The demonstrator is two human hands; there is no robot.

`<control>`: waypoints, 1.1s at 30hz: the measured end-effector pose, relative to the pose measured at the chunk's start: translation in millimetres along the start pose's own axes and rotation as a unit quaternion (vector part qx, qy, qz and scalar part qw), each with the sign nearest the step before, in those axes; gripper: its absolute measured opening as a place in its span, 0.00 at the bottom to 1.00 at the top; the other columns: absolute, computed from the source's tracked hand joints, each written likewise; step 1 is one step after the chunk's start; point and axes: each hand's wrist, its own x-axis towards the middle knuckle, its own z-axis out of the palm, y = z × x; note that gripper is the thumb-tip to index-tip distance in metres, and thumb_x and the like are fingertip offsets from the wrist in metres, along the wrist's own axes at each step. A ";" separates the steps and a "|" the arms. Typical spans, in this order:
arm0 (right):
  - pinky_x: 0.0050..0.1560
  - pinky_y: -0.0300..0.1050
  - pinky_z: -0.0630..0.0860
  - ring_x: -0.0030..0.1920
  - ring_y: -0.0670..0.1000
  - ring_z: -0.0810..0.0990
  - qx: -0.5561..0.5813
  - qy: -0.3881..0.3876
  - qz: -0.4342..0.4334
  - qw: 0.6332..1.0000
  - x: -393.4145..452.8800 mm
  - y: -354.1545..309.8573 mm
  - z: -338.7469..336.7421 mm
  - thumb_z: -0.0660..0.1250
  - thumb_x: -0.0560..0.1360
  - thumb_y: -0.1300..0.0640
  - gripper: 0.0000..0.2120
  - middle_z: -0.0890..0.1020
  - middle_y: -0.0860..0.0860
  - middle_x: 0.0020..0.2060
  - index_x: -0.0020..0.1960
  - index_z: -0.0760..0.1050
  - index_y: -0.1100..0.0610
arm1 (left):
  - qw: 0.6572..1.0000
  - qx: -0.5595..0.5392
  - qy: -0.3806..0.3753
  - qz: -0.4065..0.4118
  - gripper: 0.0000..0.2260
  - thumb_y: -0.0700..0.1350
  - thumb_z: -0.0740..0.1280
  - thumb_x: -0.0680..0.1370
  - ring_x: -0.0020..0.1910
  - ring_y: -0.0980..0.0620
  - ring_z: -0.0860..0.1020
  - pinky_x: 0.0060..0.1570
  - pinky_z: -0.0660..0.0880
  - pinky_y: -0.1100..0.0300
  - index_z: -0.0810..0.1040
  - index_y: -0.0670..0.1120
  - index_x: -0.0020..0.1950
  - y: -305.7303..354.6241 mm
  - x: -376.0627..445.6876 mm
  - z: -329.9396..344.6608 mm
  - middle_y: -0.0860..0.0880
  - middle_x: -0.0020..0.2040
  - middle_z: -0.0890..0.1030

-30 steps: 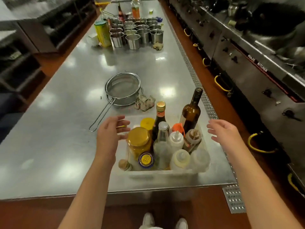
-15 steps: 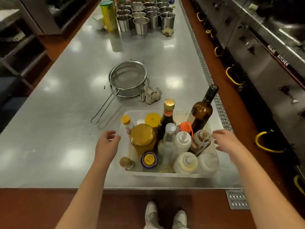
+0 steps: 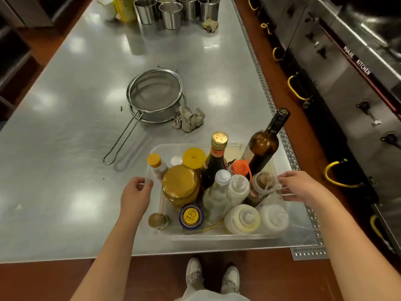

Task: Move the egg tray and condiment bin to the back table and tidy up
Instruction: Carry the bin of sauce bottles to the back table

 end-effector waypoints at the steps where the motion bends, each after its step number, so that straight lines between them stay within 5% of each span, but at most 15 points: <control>1: 0.31 0.44 0.77 0.38 0.53 0.80 -0.008 -0.002 -0.001 1.000 1.9 1.1 0.4 0.63 0.81 0.62 0.04 0.81 0.58 0.41 0.50 0.76 0.60 | 1.000 0.000 0.003 0.002 0.06 0.51 0.66 0.78 0.38 0.46 0.77 0.43 0.78 0.45 0.76 0.48 0.48 0.1 1.1 0.3 0.46 0.41 0.79; 5: 0.28 0.41 0.78 0.37 0.53 0.80 -0.030 -0.002 -0.004 1.000 10.8 4.2 0.1 0.66 0.80 0.59 0.04 0.81 0.57 0.40 0.48 0.77 0.59 | 1.000 -0.002 0.006 0.009 0.07 0.52 0.67 0.78 0.35 0.46 0.75 0.37 0.74 0.51 0.74 0.51 0.44 -0.8 3.5 0.7 0.44 0.40 0.79; 16: 0.36 0.46 0.83 0.41 0.56 0.83 -0.102 -0.010 -0.005 0.995 13.3 -4.9 2.6 0.65 0.80 0.60 0.04 0.82 0.59 0.43 0.48 0.77 0.59 | 0.999 -0.031 0.033 0.028 0.09 0.49 0.67 0.78 0.32 0.49 0.71 0.33 0.71 0.52 0.75 0.47 0.41 -5.3 0.7 1.0 0.41 0.36 0.77; 22: 0.29 0.42 0.80 0.37 0.55 0.80 -0.108 0.002 -0.027 0.994 1.8 -5.5 27.5 0.63 0.81 0.61 0.07 0.79 0.58 0.39 0.45 0.77 0.59 | 0.997 -0.015 0.064 0.028 0.09 0.49 0.67 0.78 0.32 0.51 0.72 0.33 0.69 0.57 0.75 0.47 0.41 -24.6 -8.5 -18.6 0.44 0.36 0.77; 26: 0.43 0.50 0.83 0.37 0.55 0.80 -0.116 -0.002 -0.049 0.992 -7.3 -9.5 49.9 0.63 0.81 0.61 0.07 0.79 0.58 0.39 0.44 0.76 0.59 | 0.996 -0.015 0.090 0.015 0.09 0.48 0.67 0.78 0.32 0.52 0.72 0.32 0.68 0.58 0.75 0.46 0.41 -41.9 -19.4 -39.1 0.44 0.36 0.77; 33: 0.50 0.53 0.81 0.39 0.55 0.80 -0.184 -0.007 -0.126 0.975 -29.8 -24.2 98.6 0.63 0.81 0.60 0.06 0.81 0.58 0.41 0.47 0.77 0.58 | 0.988 -0.031 0.145 -0.029 0.09 0.47 0.66 0.79 0.30 0.52 0.70 0.30 0.66 0.59 0.74 0.45 0.41 -73.7 -45.6 -81.7 0.46 0.34 0.75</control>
